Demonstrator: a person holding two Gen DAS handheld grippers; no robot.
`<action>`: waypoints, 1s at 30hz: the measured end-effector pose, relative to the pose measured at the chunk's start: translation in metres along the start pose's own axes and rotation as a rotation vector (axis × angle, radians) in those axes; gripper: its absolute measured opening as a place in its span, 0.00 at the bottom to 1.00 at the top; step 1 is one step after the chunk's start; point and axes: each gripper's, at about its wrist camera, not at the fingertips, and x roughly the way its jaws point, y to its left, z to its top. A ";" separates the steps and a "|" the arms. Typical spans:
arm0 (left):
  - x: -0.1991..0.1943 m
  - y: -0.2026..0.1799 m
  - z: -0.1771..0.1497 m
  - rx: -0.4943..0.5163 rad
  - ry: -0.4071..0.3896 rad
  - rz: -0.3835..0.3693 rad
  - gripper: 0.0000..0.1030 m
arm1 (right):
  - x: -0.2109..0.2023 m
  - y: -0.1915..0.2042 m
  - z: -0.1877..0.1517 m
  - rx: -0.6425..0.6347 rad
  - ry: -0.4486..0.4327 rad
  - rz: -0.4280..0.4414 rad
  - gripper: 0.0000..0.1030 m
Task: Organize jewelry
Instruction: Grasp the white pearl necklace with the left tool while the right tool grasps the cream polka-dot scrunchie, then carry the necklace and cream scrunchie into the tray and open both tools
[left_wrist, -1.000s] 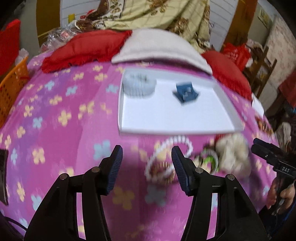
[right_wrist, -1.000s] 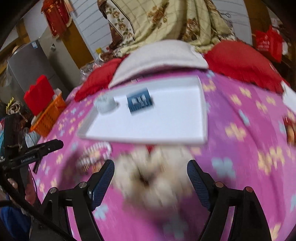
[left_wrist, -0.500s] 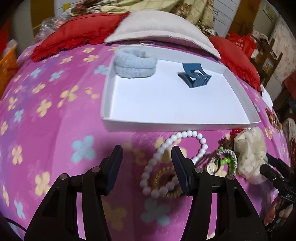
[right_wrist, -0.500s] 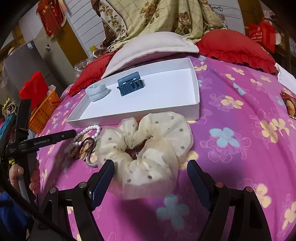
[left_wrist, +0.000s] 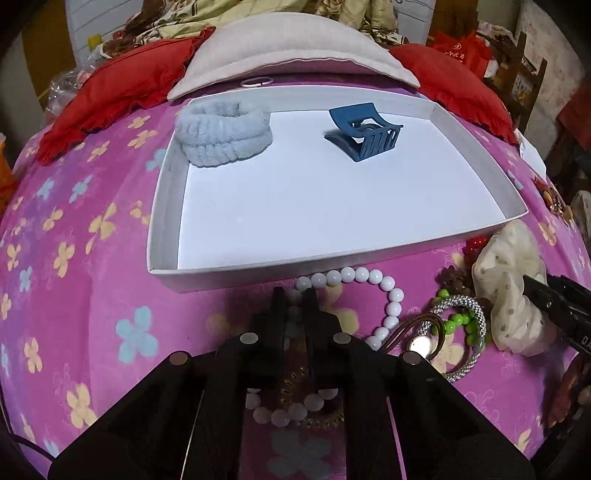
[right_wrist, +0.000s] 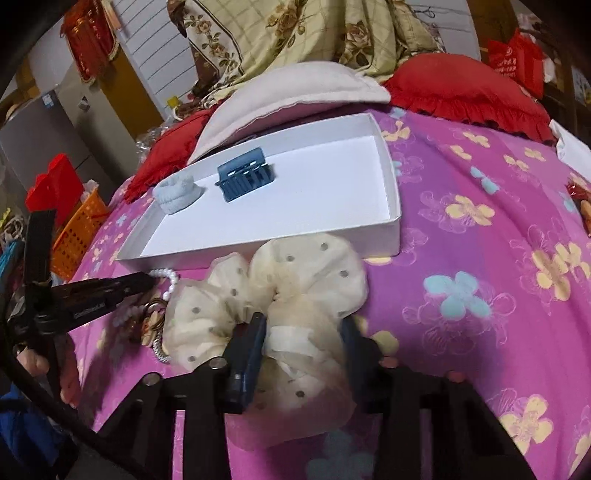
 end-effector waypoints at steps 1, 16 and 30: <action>-0.001 0.000 -0.001 -0.005 -0.002 -0.002 0.08 | -0.002 0.000 -0.001 0.003 -0.003 0.001 0.29; -0.104 -0.004 -0.009 -0.064 -0.160 -0.080 0.08 | -0.065 0.017 -0.002 -0.025 -0.113 0.022 0.21; -0.140 0.003 0.017 -0.085 -0.255 -0.122 0.08 | -0.094 0.040 0.024 -0.072 -0.168 0.003 0.20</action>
